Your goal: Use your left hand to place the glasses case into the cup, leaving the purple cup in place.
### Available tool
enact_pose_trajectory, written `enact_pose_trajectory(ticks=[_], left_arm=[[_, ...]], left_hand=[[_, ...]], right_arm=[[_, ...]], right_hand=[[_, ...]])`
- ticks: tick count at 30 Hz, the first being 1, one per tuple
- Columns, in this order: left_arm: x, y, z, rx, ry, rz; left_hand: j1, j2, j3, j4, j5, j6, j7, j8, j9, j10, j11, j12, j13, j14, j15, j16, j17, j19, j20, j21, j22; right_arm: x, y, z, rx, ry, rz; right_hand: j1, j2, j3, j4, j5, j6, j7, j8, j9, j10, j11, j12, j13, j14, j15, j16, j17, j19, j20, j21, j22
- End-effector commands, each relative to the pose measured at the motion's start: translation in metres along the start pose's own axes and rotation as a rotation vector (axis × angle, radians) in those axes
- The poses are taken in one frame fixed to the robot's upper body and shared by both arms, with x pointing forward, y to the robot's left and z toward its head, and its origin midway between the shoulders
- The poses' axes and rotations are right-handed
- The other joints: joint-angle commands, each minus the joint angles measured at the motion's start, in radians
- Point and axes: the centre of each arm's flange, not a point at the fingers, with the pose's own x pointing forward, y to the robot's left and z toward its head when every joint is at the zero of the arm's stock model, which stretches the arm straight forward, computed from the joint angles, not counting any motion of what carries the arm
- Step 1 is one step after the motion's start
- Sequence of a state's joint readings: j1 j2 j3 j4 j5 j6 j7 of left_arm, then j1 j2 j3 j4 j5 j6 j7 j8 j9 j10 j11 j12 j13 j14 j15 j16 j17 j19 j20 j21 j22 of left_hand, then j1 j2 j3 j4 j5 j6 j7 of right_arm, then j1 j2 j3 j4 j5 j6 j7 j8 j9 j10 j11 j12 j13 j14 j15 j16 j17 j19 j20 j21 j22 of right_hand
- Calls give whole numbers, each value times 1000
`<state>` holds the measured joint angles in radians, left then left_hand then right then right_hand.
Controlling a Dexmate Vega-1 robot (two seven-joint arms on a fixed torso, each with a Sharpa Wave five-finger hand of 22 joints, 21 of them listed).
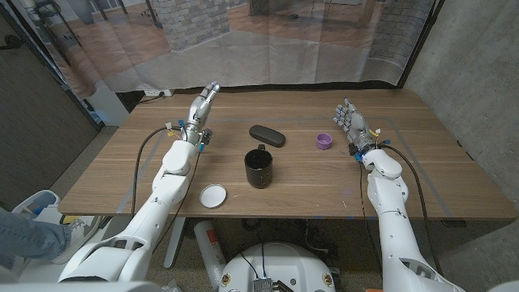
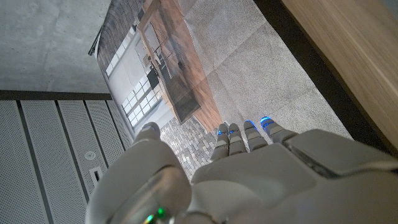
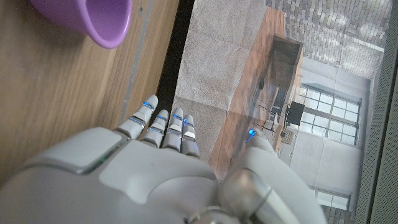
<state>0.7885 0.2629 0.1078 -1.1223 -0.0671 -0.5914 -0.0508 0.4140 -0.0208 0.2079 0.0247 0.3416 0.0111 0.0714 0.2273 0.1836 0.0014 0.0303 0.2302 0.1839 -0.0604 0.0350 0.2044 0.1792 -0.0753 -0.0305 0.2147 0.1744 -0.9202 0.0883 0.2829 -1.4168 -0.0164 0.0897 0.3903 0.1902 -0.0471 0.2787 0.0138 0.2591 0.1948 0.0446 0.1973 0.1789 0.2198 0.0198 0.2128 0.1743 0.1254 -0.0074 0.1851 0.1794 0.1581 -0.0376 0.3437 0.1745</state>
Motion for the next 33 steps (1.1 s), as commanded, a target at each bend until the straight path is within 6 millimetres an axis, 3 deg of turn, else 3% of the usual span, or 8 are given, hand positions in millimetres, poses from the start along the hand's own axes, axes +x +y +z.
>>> enact_pose_trajectory(ticks=[1, 33], left_arm=[[5, -2, 14, 84, -38, 12], [13, -7, 35, 381, -54, -56]], left_hand=[[23, 5, 5, -10, 10, 8, 2, 4, 5, 10, 2, 4, 4, 6, 0, -1, 1, 3, -12, 2, 2], [112, 18, 31, -60, 11, 2, -5, -7, 6, 7, -10, -9, 5, 4, -1, -12, 2, -11, 0, -13, 2]], right_arm=[[-2, -1, -1, 13, -9, -19], [1, -2, 1, 22, -23, -26]], right_hand=[[5, 8, 1, -6, 0, 11, -3, 0, 6, 15, -4, -1, 5, 9, -1, 6, 1, 13, -27, -3, 5], [5, 12, -1, -9, -2, 22, -9, 2, 6, 21, -5, -1, 5, 15, -3, 5, 1, 19, -28, -12, 5]])
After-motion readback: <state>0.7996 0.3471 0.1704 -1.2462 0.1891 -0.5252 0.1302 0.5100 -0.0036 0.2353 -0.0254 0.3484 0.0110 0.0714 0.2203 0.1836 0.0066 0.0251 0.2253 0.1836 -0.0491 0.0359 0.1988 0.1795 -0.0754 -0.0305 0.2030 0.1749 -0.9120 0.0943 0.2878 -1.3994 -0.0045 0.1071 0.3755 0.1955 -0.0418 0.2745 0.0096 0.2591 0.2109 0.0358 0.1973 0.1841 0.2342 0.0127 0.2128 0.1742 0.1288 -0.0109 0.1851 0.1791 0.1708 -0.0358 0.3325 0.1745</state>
